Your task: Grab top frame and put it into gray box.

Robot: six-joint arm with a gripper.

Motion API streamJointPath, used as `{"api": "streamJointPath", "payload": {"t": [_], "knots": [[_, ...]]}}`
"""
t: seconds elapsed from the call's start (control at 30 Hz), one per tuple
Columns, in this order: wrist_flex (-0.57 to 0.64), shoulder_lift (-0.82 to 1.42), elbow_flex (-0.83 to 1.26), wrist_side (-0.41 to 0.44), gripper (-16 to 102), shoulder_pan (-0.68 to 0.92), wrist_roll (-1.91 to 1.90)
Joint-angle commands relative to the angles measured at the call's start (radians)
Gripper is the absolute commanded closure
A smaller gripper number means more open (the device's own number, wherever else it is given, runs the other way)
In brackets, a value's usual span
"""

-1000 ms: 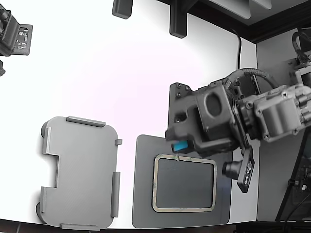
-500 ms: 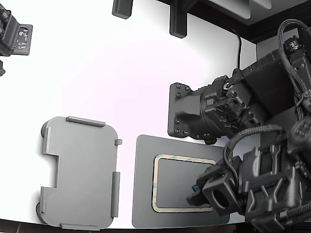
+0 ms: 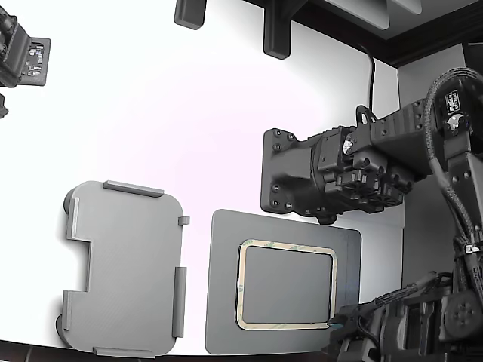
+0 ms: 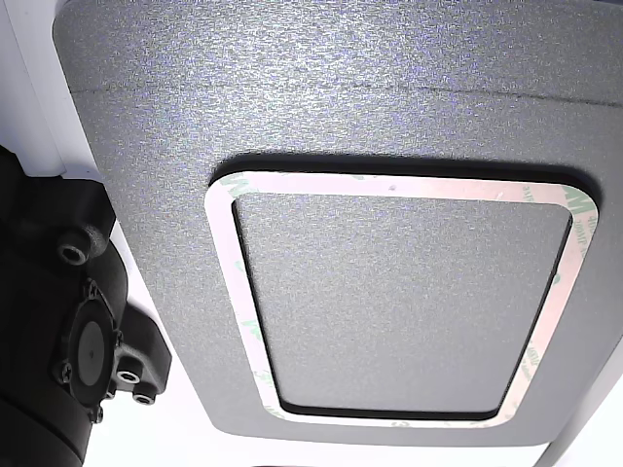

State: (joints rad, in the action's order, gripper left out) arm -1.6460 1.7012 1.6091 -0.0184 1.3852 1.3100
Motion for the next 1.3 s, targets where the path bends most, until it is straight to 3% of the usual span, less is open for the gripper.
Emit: {"api": "streamJointPath", "payload": {"t": [0.0,0.1,0.37,0.63,1.0,1.27], "knots": [[-0.009,-0.037,-0.046,0.009,-7,0.0,0.009],[-0.009,-0.091,-0.052,0.023,-14,0.014,0.049],[-0.009,-0.166,-0.061,0.061,-14,0.083,0.084],[0.005,-0.164,-0.023,0.044,-14,0.137,0.115],[0.147,-0.144,0.094,0.044,-14,0.161,0.071],[0.175,-0.147,0.123,-0.012,-14,0.155,0.086]]}}
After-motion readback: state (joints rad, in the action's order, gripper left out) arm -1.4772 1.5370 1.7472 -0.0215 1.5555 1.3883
